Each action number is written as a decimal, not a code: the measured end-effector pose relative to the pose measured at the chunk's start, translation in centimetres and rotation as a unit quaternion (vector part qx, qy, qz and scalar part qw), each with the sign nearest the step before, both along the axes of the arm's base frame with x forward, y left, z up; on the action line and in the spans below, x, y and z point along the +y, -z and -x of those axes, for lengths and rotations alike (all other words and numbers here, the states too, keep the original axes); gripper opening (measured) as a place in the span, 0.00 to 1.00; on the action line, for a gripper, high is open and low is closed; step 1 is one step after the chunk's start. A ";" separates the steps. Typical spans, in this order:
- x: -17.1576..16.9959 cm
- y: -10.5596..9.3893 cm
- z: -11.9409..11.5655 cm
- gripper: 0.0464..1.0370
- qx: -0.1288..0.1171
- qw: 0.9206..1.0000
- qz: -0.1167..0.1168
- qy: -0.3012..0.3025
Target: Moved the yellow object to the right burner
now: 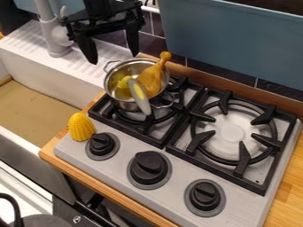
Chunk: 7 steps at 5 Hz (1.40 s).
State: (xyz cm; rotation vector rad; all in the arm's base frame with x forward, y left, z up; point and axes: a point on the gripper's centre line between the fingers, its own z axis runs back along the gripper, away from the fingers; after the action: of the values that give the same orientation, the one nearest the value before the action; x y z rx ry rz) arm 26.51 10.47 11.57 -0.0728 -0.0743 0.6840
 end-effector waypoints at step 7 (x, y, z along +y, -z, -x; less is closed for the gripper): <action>3.8 5.3 6.8 0.96 0.024 0.985 -0.021 0.168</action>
State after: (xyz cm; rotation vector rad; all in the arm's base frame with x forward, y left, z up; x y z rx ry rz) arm 19.67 14.31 6.26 -0.0275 -0.0288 0.3454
